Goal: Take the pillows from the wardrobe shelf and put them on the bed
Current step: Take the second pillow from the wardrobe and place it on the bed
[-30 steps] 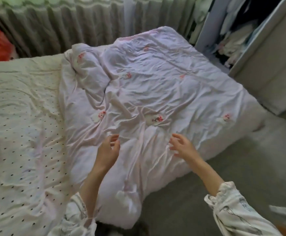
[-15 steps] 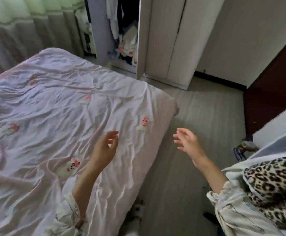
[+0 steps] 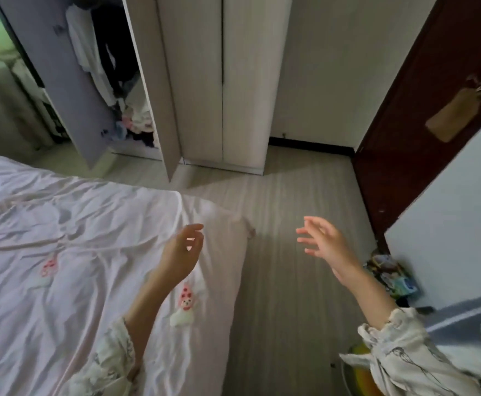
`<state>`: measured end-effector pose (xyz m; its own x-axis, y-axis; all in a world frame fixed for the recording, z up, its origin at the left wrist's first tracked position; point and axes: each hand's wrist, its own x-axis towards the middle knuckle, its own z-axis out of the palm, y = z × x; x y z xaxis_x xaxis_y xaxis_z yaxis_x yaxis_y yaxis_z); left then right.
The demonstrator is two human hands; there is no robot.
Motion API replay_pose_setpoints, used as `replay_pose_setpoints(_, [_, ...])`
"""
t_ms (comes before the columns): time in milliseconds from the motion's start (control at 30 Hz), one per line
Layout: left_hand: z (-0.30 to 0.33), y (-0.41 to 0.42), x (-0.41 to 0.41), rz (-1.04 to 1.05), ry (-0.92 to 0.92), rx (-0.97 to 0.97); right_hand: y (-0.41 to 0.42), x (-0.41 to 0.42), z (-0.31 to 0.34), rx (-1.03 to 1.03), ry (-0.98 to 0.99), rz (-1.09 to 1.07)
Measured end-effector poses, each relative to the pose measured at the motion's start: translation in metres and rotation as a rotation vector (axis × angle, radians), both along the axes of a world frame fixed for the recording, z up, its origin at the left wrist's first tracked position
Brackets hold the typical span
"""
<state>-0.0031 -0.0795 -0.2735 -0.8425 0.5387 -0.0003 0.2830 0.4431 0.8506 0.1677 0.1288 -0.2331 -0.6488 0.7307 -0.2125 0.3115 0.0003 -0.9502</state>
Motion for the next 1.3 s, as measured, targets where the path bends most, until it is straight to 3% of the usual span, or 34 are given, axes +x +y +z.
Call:
replay_pose_setpoints(233, [-0.015,0.140,-0.080,-0.002,0.050,-0.020,0.163,-0.059,0.003,-0.077,0.051,-0.122])
replay_pose_setpoints(500, [0.002,0.298,-0.175,-0.005,0.060,-0.026,0.322,-0.167,0.007,-0.046,0.050,-0.027])
replay_pose_setpoints(833, [-0.013,0.384,-0.296,0.174,0.044,-0.107,0.445,-0.321,-0.018,-0.089,0.025,0.137])
replay_pose_setpoints(1100, [-0.027,0.455,-0.432,0.342,0.008,-0.039,0.511,-0.507,-0.016,-0.013,0.022,0.359])
replay_pose_setpoints(1300, [-0.011,0.472,-0.513,0.398,0.003,-0.100,0.540,-0.631,-0.004,0.030,0.026,0.519])
